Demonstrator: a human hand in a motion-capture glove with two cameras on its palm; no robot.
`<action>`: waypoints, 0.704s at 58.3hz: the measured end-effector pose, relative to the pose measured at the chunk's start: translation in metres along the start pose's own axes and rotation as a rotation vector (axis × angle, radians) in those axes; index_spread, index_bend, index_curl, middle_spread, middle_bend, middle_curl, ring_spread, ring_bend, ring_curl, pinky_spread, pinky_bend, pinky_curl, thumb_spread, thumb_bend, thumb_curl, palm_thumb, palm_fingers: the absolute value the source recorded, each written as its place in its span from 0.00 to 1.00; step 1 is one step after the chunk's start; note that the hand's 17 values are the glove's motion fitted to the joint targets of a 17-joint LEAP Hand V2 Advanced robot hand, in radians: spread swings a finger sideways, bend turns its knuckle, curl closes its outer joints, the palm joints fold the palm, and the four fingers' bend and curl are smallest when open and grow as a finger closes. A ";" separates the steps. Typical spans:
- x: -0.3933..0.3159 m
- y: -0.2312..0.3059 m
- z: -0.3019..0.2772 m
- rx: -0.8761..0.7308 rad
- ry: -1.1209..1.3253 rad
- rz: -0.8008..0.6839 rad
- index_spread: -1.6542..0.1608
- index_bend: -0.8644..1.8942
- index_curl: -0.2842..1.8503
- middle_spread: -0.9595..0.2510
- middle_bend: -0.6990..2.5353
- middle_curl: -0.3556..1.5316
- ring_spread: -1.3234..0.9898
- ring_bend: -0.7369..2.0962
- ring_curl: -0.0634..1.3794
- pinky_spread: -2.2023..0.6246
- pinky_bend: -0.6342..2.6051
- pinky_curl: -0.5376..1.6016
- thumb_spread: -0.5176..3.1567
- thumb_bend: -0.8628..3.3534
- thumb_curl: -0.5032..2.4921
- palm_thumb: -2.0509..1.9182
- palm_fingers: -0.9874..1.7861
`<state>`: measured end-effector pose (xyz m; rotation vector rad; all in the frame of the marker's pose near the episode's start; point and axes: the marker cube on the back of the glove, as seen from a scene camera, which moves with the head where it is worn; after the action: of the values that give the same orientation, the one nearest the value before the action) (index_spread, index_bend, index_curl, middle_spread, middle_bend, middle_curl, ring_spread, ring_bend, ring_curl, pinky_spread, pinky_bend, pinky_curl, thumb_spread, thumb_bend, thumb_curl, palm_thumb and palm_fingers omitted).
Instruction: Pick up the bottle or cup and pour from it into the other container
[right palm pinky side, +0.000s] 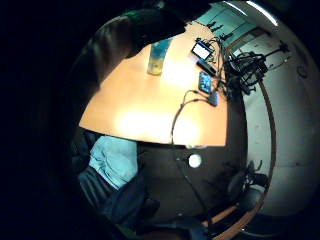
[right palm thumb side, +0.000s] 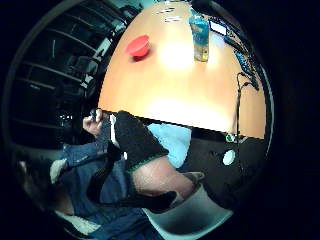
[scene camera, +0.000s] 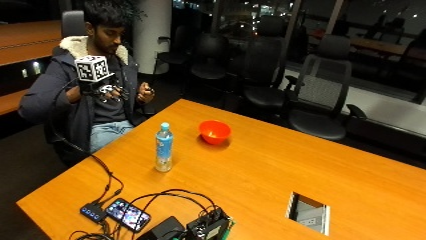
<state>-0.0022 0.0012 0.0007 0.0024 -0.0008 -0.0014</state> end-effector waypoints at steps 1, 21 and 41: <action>0.000 0.000 0.000 0.001 0.001 0.001 0.80 0.39 0.16 0.77 0.30 0.23 0.60 0.35 0.07 0.83 0.30 0.28 0.25 0.22 0.18 0.55 0.52; -0.006 0.003 0.001 -0.022 0.011 0.009 0.70 0.37 0.24 0.76 0.29 0.30 0.64 0.34 0.16 0.90 0.32 0.33 0.40 0.20 0.23 0.56 0.50; 0.010 -0.007 0.007 -0.023 0.018 0.041 0.69 0.37 0.25 0.76 0.29 0.34 0.64 0.34 0.19 0.91 0.32 0.35 0.42 0.20 0.25 0.56 0.49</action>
<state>0.0077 -0.0063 0.0072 -0.0203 0.0172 0.0398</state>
